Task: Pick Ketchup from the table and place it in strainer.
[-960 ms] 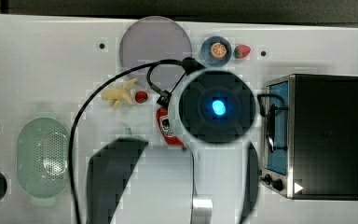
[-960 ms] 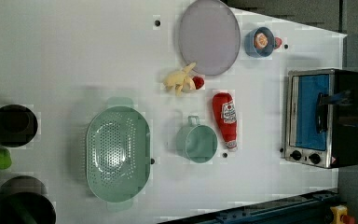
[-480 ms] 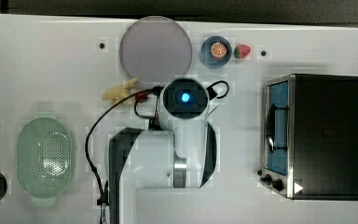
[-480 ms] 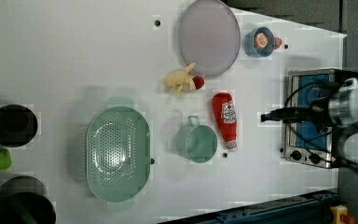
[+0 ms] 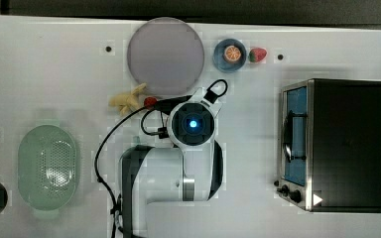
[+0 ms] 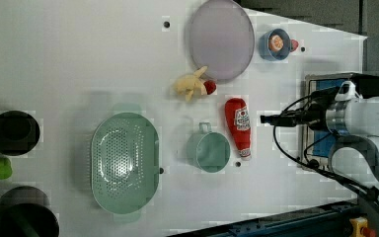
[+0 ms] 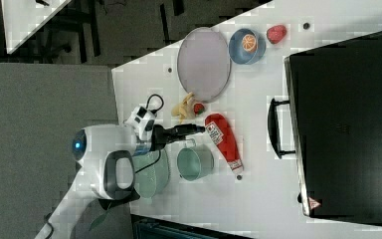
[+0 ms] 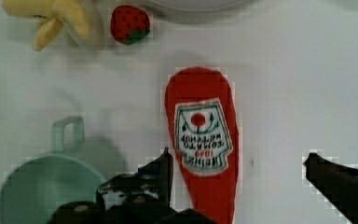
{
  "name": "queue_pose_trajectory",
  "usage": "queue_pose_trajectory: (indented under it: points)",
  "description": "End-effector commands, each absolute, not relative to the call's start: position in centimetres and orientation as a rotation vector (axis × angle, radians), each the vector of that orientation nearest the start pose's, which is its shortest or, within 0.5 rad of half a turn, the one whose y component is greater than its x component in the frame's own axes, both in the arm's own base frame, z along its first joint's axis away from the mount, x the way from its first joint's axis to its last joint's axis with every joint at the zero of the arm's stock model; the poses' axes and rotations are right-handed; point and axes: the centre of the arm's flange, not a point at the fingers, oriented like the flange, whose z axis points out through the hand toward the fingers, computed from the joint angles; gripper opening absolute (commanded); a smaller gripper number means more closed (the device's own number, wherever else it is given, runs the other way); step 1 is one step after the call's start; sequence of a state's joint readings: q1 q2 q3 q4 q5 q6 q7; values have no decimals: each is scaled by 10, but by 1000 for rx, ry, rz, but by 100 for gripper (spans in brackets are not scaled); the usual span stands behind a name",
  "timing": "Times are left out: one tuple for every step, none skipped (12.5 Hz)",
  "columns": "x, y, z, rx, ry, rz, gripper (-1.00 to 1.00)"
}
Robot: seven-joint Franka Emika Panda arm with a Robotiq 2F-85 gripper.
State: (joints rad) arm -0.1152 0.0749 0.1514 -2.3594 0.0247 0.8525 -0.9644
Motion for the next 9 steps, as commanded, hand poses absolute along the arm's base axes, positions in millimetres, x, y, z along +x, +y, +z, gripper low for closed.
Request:
queue_pose_trajectory:
  points:
    - [497, 13, 249, -3090, -425, 49, 100]
    - [497, 14, 237, -3087, -422, 44, 100]
    - [498, 13, 225, -3085, -410, 34, 100]
    - [498, 13, 213, -3083, -398, 31, 100]
    - [496, 13, 201, -3078, -397, 42, 100]
    - [494, 14, 190, -3073, -395, 56, 100]
    - [493, 13, 180, -3070, -391, 57, 100]
    - [493, 14, 172, -3068, -389, 48, 100]
    - [493, 13, 166, -3068, -385, 32, 100]
